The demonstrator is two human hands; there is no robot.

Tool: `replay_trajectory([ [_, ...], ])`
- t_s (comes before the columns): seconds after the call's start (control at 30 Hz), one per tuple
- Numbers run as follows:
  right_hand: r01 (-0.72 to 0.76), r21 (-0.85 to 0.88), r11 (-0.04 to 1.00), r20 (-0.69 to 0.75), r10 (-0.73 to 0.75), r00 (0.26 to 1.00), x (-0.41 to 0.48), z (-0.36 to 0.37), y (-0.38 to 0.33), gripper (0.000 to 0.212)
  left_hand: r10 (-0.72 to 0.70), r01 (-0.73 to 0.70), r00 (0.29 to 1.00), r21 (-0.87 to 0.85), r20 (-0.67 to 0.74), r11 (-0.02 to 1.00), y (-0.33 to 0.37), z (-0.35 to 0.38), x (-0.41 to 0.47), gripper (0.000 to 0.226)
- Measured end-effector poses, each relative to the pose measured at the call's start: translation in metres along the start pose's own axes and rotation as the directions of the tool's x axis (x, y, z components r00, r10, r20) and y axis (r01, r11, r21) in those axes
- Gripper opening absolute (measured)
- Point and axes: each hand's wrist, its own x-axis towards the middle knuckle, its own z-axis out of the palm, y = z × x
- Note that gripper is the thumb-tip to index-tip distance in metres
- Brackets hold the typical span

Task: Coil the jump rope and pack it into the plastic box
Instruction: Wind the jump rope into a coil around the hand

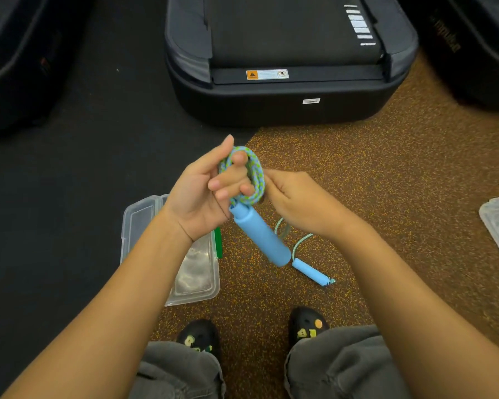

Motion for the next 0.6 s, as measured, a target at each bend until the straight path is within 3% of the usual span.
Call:
replay_trajectory([
  [0.17,-0.017,-0.080,0.997,0.109,0.026,0.994,-0.002,0.008,-0.002,0.027,0.138,-0.153,0.972,-0.067,-0.189,0.986,0.003,-0.003,0.003,0.034],
  [0.27,0.034,-0.136,0.990,0.140,-0.014,0.990,-0.005,0.015,-0.005,0.020,0.198,-0.208,0.939,-0.005,-0.280,0.978,0.003,-0.008,0.005,0.031],
  [0.4,0.067,-0.167,0.984,0.152,-0.041,0.988,-0.006,0.018,-0.008,0.019,0.286,-0.184,0.898,0.304,-0.336,0.935,-0.002,-0.013,0.010,0.031],
  [0.5,0.116,-0.173,0.978,0.160,-0.089,0.983,-0.008,0.019,-0.011,0.017,0.363,-0.067,0.866,0.639,-0.344,0.766,-0.009,-0.014,0.014,0.029],
  [0.6,0.143,-0.159,0.977,0.127,-0.123,0.984,-0.009,0.015,-0.010,0.017,0.318,0.056,0.887,0.761,-0.335,0.646,-0.015,-0.013,0.014,0.029],
])
